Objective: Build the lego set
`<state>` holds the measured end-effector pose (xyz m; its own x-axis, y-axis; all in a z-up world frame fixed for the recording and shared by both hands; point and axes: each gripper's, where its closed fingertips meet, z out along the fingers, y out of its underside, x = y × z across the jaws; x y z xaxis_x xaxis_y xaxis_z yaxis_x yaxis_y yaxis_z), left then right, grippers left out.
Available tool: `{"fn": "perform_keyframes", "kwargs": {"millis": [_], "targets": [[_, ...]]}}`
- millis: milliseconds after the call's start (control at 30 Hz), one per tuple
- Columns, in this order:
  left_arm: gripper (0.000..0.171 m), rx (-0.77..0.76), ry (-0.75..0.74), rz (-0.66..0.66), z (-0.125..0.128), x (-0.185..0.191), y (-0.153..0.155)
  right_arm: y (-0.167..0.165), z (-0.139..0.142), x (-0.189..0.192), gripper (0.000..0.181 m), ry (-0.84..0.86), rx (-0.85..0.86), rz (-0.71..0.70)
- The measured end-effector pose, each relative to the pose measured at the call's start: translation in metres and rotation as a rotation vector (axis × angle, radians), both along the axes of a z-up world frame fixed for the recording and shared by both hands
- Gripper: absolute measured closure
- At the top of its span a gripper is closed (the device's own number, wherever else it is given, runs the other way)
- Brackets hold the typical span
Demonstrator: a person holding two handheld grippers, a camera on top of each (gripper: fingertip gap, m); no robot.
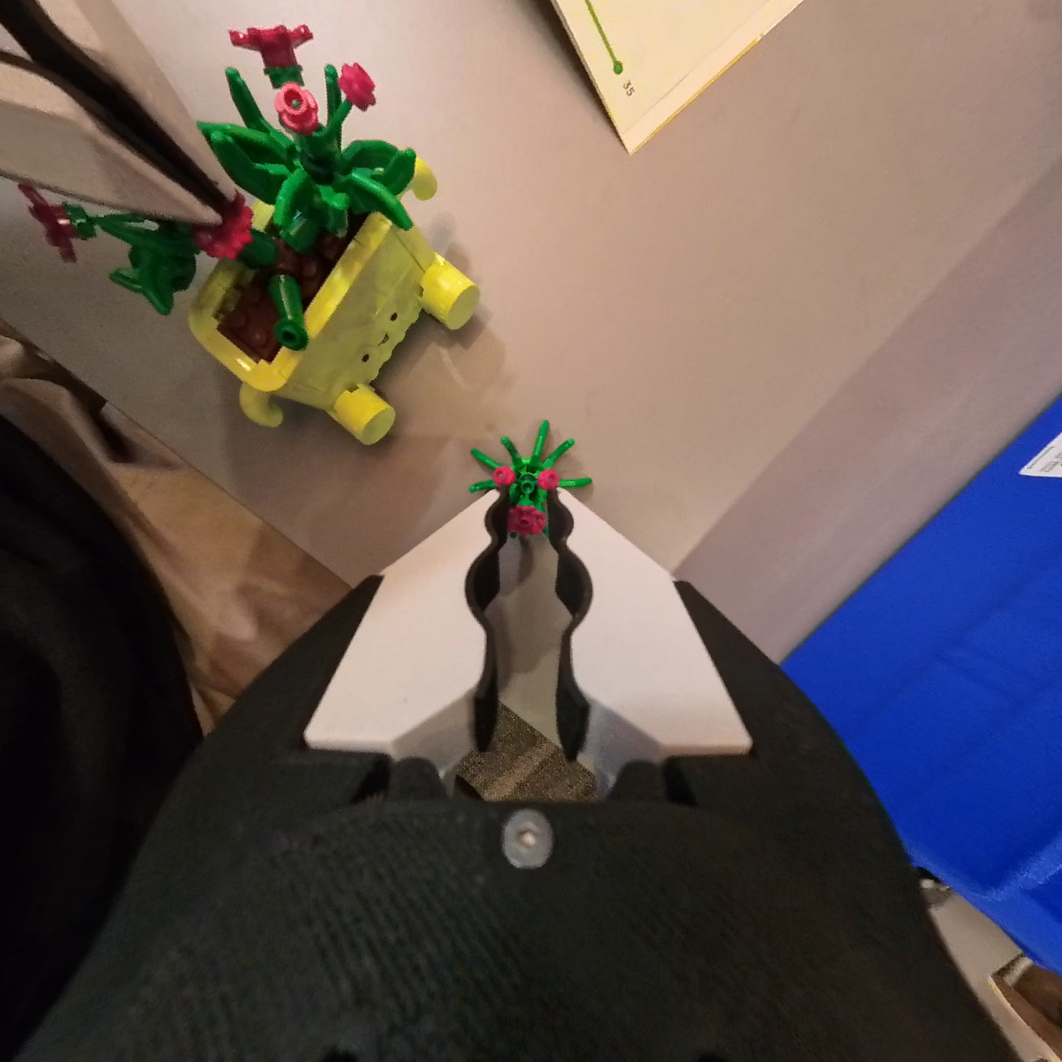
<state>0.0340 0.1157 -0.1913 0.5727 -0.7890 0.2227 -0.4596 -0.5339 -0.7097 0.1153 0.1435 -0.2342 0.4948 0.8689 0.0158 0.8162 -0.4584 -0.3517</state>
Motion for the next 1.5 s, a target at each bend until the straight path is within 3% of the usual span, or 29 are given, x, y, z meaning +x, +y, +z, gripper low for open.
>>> {"fn": "perform_keyframes", "kwargs": {"millis": [500,733,900,1100,1267,1500], "targets": [[0.171,-0.004,-0.014,-0.004,0.0,0.0,0.0,0.016,0.016,0.009,0.17,-0.002,0.04,-0.022],[0.171,-0.008,-0.023,-0.006,0.0,0.001,0.0,-0.011,0.007,-0.002,0.175,0.048,-0.081,-0.001],[0.171,-0.009,-0.025,-0.006,0.0,0.001,0.0,-0.007,0.007,0.0,0.175,0.083,-0.088,-0.024],[0.171,-0.008,-0.024,-0.006,0.0,0.001,0.0,0.007,0.008,0.01,0.171,-0.004,0.022,0.027],[0.171,-0.008,-0.028,-0.006,0.0,0.001,0.0,0.008,0.021,0.003,0.172,0.065,0.045,0.015],[0.171,-0.008,-0.032,-0.005,0.001,0.002,0.001,-0.004,0.002,0.008,0.17,0.05,-0.017,-0.012]]}}
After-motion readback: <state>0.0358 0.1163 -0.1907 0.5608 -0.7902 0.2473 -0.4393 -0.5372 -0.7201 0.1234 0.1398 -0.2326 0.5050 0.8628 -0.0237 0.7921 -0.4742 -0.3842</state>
